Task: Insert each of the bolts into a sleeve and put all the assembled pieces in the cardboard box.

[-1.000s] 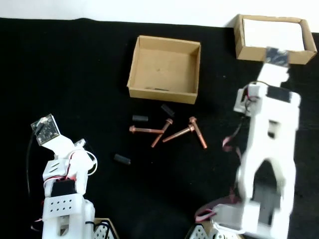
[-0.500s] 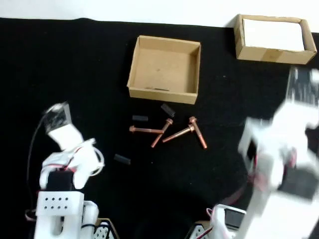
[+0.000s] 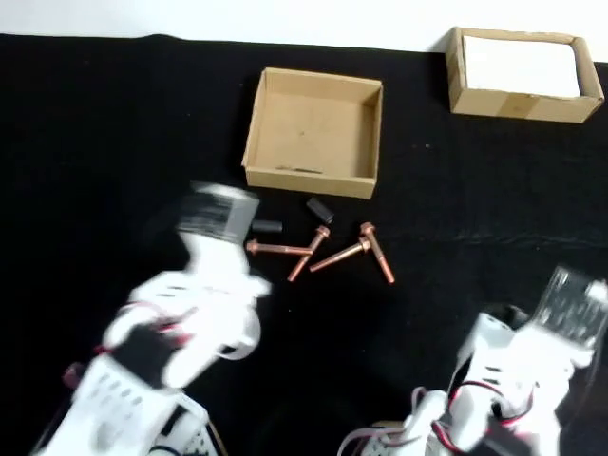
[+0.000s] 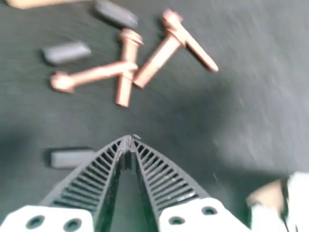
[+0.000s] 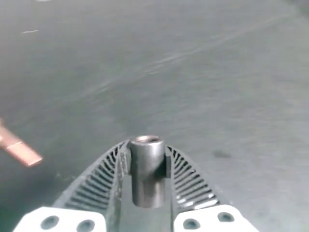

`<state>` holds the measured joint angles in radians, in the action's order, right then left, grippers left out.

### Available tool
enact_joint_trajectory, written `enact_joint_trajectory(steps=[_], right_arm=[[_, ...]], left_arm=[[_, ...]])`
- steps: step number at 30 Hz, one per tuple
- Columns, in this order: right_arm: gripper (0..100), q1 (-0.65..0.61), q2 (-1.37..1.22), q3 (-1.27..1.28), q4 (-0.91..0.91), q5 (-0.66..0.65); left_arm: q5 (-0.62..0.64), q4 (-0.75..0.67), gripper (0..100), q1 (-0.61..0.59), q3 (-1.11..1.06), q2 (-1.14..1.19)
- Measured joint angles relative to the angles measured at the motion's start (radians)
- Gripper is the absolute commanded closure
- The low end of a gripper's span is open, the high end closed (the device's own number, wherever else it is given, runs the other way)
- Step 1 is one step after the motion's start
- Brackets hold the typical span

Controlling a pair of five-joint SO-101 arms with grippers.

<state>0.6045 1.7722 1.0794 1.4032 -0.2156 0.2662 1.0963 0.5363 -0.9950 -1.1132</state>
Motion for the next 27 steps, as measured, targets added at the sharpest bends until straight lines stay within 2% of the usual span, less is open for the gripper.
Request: enact_joint_trajectory(steps=[4, 8, 17, 21, 23, 27], right_arm=[[99.1, 0.143, 0.034, 0.176, -0.109, -0.044], [99.1, 0.204, 0.043, 0.276, -0.196, -0.051], [99.1, 0.212, 0.049, 0.454, -0.341, -0.051], [99.1, 0.212, 0.049, 0.489, -0.377, -0.051], [99.1, 0.212, 0.049, 0.494, -0.379, -0.051], [99.1, 0.216, 0.049, 0.497, -0.379, -0.051]], left_arm=[[0.087, 0.0, 99, 0.103, 0.17, 0.235], [0.17, 0.0, 99, 0.152, 0.43, 0.535], [0.336, 0.0, 99, 0.221, 0.956, 1.192], [0.416, 0.012, 90, 0.232, 1.14, 1.428], [0.436, 0.034, 87, 0.232, 1.231, 1.539], [0.446, 0.121, 88, 0.232, 1.432, 1.738]])
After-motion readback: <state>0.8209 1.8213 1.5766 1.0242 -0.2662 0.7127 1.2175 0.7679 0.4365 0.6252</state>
